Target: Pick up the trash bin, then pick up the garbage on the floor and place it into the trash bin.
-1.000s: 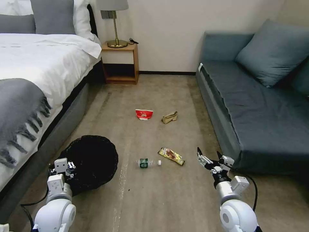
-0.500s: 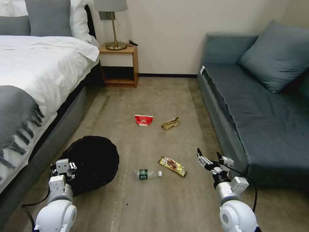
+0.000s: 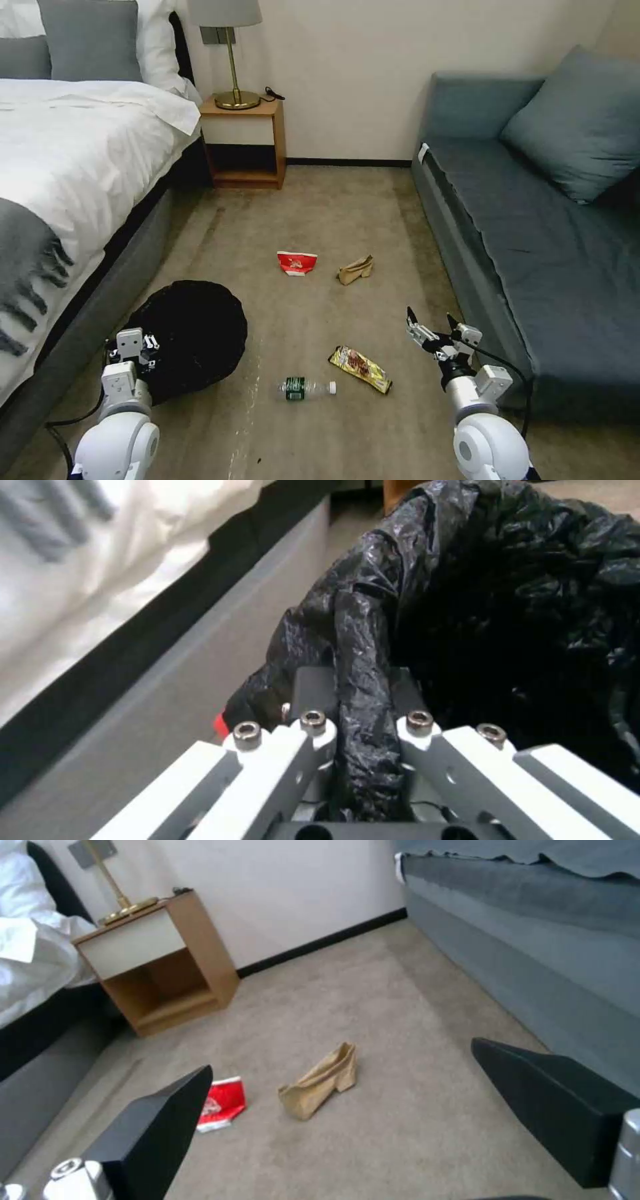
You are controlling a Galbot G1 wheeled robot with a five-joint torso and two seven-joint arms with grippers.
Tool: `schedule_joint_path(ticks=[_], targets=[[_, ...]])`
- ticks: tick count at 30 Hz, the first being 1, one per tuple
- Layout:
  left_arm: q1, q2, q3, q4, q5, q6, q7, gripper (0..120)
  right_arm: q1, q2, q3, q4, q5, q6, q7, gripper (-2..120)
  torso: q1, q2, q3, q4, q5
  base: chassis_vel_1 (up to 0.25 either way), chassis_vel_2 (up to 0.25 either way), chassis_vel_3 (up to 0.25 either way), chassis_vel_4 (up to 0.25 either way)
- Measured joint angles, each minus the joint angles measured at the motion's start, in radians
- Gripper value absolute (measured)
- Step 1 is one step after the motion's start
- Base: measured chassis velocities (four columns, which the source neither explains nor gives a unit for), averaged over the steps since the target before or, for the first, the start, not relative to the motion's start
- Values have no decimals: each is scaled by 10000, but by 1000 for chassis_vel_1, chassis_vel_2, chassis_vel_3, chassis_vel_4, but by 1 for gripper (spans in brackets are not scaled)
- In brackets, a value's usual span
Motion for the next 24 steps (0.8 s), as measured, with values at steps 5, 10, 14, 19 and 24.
schedule_joint_path(ticks=[5, 10, 14, 19, 24], targets=[[21, -21, -5, 2, -4, -45, 8, 4, -1, -7, -38, -27, -62, 2, -1, 100, 0, 0, 0, 1, 0, -129, 126, 122, -131], [48, -40, -19, -13, -22, -64, 10, 4, -12, -138, -134, 52, -20, 6, -63, 100, 0, 0, 0, 2, 0, -102, 97, 103, -92], [91, -68, -32, -72, -25, -81, 15, 4, 118, -390, -251, 30, -129, 11, -211, 100, 0, 0, 1, 0, 0, -40, 46, 35, -35], [168, -74, -130, -155, -33, -238, 243, 4, 545, -1119, -440, 28, 43, -426, -649, 100, 0, 0, 0, 1, 2, 0, 0, 0, 0], [27, 52, -34, -146, -47, -284, 455, 4, 1088, -2448, -593, 47, 313, -970, -1233, 100, 0, 0, 0, 3, 2, 0, 0, 0, 0]])
